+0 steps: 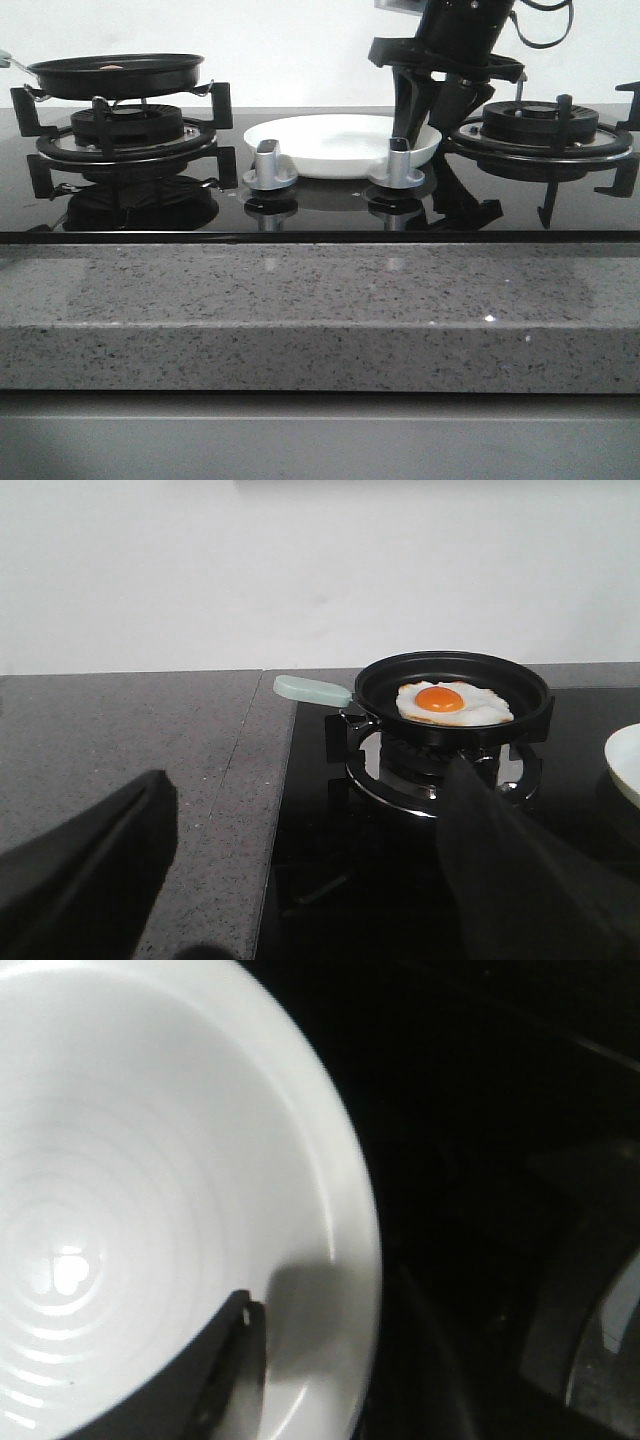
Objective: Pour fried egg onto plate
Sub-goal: 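Lower the right gripper onto the white plate's rim and grasp it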
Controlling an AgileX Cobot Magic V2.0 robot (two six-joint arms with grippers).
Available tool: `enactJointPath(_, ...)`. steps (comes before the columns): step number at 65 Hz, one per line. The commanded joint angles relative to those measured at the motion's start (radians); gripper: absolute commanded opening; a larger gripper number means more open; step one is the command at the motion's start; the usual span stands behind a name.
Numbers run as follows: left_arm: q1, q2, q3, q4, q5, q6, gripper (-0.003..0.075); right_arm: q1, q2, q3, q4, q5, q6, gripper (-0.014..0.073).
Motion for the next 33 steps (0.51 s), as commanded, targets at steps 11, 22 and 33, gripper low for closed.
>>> enactJointPath(11, -0.002, 0.012, -0.037, 0.001, -0.083, -0.005, 0.0537, -0.001, -0.064, -0.034, 0.023, 0.063, -0.007, -0.0012)
enactJointPath(22, -0.002, 0.012, -0.037, 0.001, -0.083, -0.005, 0.0537, -0.005, -0.064, -0.047, 0.023, 0.089, 0.010, -0.0065)
enactJointPath(33, -0.002, 0.012, -0.037, 0.001, -0.083, -0.005, 0.0537, -0.015, -0.077, -0.092, 0.023, 0.094, 0.043, -0.0065)
